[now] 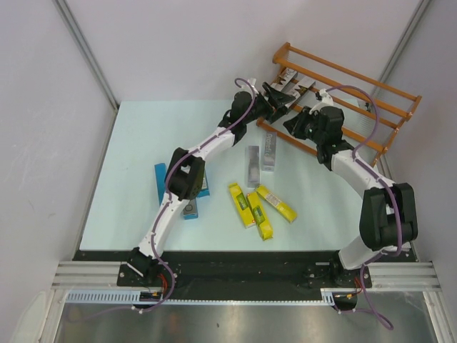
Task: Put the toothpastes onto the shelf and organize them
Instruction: Place the toothpaste on the shelf.
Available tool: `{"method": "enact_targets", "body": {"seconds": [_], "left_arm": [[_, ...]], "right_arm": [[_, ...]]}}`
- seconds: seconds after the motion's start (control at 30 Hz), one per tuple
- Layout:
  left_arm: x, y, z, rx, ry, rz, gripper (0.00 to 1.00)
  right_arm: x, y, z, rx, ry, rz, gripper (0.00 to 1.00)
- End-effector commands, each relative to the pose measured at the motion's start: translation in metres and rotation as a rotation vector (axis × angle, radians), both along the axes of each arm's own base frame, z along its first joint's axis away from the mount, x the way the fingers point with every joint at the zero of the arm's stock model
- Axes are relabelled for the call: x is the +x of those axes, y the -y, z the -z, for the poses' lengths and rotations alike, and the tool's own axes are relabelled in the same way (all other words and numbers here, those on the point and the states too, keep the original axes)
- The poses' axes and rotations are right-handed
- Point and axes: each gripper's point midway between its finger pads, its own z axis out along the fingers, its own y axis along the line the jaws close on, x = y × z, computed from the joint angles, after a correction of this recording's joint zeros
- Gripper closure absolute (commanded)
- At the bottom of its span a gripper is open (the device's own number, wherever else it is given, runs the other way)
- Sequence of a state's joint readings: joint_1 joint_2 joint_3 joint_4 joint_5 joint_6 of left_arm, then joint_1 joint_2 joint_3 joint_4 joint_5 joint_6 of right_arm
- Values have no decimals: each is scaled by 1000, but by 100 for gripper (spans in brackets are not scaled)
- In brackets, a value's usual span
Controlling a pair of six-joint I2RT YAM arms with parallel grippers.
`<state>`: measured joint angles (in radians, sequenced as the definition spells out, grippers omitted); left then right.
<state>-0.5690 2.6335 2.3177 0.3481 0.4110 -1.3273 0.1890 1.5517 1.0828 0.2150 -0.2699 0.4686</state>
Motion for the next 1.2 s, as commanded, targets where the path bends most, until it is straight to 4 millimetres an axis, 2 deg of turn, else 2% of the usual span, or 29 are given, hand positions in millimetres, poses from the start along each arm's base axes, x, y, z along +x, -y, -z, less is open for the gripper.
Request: {"method": "enact_targets", "body": {"seconds": [0.0, 0.03, 0.07, 0.13, 0.2, 0.27, 0.3, 0.33, 0.5, 0.53, 0.67, 0.9, 1.03, 1.13, 1.17], "left_arm": [[1, -3, -35, -32, 83, -3, 0], [1, -4, -36, -31, 85, 0, 0], [1, -4, -36, -30, 86, 0, 0], [-1, -3, -36, -26, 89, 8, 0], [-1, -3, -35, -22, 93, 12, 0], [-2, -3, -36, -17, 95, 13, 0], [-3, -3, -36, -19, 94, 15, 0], [-3, -3, -35, -20, 90, 16, 0], [-5, -3, -40, -35, 92, 25, 0], [-6, -3, -40, -37, 92, 26, 0], [-7, -3, -42, -51, 88, 34, 0], [-11, -3, -47, -61, 95, 50, 0], [-15, -4, -54, -58, 111, 53, 0], [-18, -5, -53, -52, 112, 60, 0], [-20, -6, -58, -60, 124, 63, 0]], "right_arm": [[23, -4, -19, -33, 73, 4, 85], [26, -3, -16, -42, 64, 13, 85], [31, -4, -23, -47, 78, 16, 85], [38, -2, -14, -72, 58, 23, 87], [45, -4, -19, -83, 71, 34, 88], [50, -5, -13, -112, 67, 46, 88], [55, -6, -20, -125, 85, 65, 90], [58, -6, -13, -146, 71, 70, 91], [70, -10, -12, -216, 92, 128, 93], [69, -16, -10, -230, 93, 125, 93], [76, -6, 1, -300, 79, 223, 95], [87, 9, 12, -325, 51, 306, 95], [95, 8, 17, -327, 39, 298, 95], [99, 5, 16, -325, 36, 296, 95], [99, 4, 16, -325, 35, 293, 95]]}}
